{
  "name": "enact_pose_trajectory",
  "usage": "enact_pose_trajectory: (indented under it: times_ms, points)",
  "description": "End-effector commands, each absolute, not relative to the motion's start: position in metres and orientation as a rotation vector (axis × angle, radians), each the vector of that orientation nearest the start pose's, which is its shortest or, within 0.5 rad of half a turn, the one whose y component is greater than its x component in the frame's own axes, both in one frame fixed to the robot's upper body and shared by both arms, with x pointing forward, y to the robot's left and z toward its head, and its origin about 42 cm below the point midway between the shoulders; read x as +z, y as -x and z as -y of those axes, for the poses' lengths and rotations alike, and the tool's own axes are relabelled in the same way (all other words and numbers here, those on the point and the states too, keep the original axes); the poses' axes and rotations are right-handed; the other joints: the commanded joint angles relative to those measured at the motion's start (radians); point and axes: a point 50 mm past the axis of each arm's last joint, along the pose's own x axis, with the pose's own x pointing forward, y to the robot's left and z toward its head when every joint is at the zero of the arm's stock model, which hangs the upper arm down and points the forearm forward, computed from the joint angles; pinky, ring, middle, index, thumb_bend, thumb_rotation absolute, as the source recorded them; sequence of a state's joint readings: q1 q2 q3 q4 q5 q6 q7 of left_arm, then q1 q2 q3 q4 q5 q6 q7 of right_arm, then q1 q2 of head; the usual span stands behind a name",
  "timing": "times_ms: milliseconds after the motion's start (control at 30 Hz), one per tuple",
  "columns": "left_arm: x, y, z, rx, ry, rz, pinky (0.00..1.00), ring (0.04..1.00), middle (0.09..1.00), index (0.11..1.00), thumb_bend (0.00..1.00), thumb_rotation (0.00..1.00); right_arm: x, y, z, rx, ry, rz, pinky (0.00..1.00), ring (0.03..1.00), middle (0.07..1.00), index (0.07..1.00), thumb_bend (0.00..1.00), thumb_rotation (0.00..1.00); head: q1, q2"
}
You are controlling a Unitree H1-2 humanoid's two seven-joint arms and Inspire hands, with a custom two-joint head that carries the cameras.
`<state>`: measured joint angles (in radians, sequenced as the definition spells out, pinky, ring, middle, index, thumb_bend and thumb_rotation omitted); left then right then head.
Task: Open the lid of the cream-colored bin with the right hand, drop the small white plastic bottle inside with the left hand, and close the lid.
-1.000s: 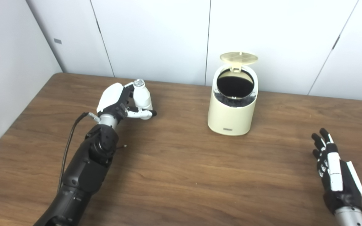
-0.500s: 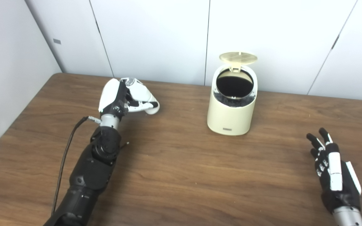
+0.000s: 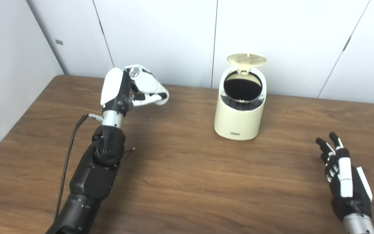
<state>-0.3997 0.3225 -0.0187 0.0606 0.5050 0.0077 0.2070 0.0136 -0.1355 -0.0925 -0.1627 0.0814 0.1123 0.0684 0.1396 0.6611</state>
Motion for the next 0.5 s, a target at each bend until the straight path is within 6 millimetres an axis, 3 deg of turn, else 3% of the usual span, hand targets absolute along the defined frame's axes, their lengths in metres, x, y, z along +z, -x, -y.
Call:
enact_pose_trajectory:
  times_ms: [0, 300, 467]
  points:
    - [0.267, -0.395, -0.278, 0.237, -0.798, 0.525, 0.34, 0.42, 0.508, 0.475, 0.47, 0.0, 0.148, -0.284, 0.273, -0.003, 0.087, 0.114, 1.0, 0.954, 0.89, 0.963, 0.61, 1.0, -0.012, 0.003]
    - [0.306, -0.384, -0.242, 0.189, -0.824, 0.647, 0.37, 0.437, 0.505, 0.469, 0.48, 0.0, 0.143, -0.286, 0.262, -0.009, 0.053, 0.107, 1.0, 0.951, 0.883, 0.955, 0.61, 1.0, -0.065, 0.004]
    - [0.321, -0.379, -0.225, 0.182, -0.848, 0.721, 0.33, 0.427, 0.497, 0.488, 0.48, 0.0, 0.142, -0.288, 0.258, -0.015, 0.077, 0.096, 0.97, 0.932, 0.877, 0.948, 0.6, 1.0, -0.082, -0.001]
